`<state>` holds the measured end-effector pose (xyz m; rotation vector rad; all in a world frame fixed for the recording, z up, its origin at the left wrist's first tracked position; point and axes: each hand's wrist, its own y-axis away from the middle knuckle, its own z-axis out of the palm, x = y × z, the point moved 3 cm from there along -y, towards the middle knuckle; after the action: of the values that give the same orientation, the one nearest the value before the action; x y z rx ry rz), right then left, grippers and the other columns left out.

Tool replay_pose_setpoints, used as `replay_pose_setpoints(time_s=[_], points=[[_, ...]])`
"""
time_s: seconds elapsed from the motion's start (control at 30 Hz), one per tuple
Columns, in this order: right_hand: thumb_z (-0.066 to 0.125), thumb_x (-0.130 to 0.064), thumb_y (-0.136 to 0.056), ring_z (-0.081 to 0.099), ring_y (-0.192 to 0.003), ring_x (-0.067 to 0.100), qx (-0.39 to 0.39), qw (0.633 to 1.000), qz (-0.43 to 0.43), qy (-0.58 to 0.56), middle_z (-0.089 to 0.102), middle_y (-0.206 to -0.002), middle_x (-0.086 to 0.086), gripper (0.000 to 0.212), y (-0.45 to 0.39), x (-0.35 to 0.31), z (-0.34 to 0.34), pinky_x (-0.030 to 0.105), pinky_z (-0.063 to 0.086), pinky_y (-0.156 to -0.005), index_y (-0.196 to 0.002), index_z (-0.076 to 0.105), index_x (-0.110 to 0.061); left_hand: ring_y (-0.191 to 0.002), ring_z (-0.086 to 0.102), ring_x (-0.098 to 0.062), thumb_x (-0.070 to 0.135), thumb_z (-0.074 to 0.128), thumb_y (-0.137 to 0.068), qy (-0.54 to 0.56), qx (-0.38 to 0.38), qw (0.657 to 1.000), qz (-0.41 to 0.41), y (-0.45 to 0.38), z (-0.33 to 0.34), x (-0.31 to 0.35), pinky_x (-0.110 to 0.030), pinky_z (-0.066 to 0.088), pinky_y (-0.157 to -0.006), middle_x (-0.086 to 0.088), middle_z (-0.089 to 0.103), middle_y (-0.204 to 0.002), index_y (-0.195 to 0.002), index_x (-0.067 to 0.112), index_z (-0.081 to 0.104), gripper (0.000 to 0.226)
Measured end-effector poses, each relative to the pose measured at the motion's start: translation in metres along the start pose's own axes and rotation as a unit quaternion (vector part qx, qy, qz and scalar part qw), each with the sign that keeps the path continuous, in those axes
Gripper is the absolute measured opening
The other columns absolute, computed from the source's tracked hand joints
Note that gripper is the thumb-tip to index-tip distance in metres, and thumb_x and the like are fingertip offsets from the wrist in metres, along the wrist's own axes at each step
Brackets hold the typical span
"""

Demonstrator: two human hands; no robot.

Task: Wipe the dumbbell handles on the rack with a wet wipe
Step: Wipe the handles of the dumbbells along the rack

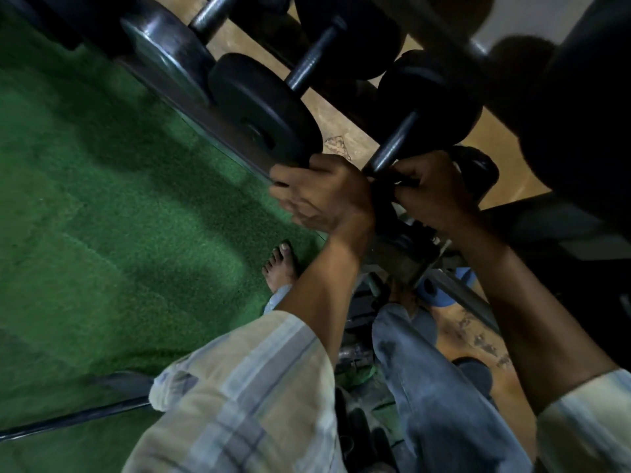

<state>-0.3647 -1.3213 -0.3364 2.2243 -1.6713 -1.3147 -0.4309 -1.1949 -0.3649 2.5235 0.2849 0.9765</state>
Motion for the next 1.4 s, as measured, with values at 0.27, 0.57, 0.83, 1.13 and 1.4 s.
replay_pose_setpoints(time_s=[0.27,0.57,0.83,1.13,1.4], points=[[0.076,-0.026,-0.088,0.07,-0.075,0.013,0.025,0.981,0.135,-0.137,0.076,-0.085,0.008,0.014,-0.006,0.017,0.017,0.028,0.056,-0.067,-0.075,0.073,-0.024,-0.108,0.05,-0.04,0.027,0.049,-0.09,-0.001,-0.002,1.0,-0.008,0.001,-0.001,0.003,-0.047,0.039,-0.088,-0.014,0.048,-0.112,-0.111,0.01,0.043,0.028],[0.072,-0.021,-0.085,0.073,-0.084,0.015,0.017,0.948,0.213,-0.237,0.076,-0.09,0.003,0.012,0.002,0.017,0.022,0.028,0.057,-0.074,-0.096,0.075,-0.022,-0.108,0.051,-0.04,0.028,0.047,-0.089,-0.006,0.0,1.0,-0.01,-0.001,0.0,0.003,-0.05,0.042,-0.089,-0.014,0.048,-0.112,-0.112,0.01,0.044,0.03],[0.065,-0.015,-0.082,0.064,-0.074,0.021,-0.006,0.848,0.317,-0.425,0.064,-0.076,0.007,0.014,-0.015,0.014,0.039,0.032,0.053,-0.069,-0.095,0.067,-0.007,-0.11,0.051,-0.041,0.029,0.047,-0.09,-0.013,-0.007,1.0,-0.005,-0.003,0.001,0.002,-0.05,0.043,-0.089,-0.015,0.048,-0.114,-0.115,0.01,0.043,0.032],[0.06,-0.044,-0.101,0.056,-0.135,0.024,-0.037,0.839,0.174,-0.515,0.058,-0.147,0.004,0.051,-0.048,0.128,0.063,0.051,0.034,-0.12,-0.146,0.054,-0.021,-0.105,0.054,-0.041,0.031,0.045,-0.088,-0.014,-0.004,1.0,0.017,-0.003,0.001,0.001,-0.052,0.045,-0.088,-0.014,0.049,-0.111,-0.113,0.012,0.043,0.032],[0.059,-0.026,-0.102,0.068,-0.109,0.008,-0.001,0.831,0.241,-0.501,0.073,-0.118,-0.01,0.029,0.008,0.0,0.034,0.017,0.054,-0.079,-0.13,0.065,-0.019,-0.109,0.052,-0.039,0.027,0.048,-0.089,-0.022,-0.005,1.0,0.005,-0.001,-0.001,0.005,-0.049,0.041,-0.089,-0.013,0.049,-0.113,-0.114,0.011,0.044,0.03]])
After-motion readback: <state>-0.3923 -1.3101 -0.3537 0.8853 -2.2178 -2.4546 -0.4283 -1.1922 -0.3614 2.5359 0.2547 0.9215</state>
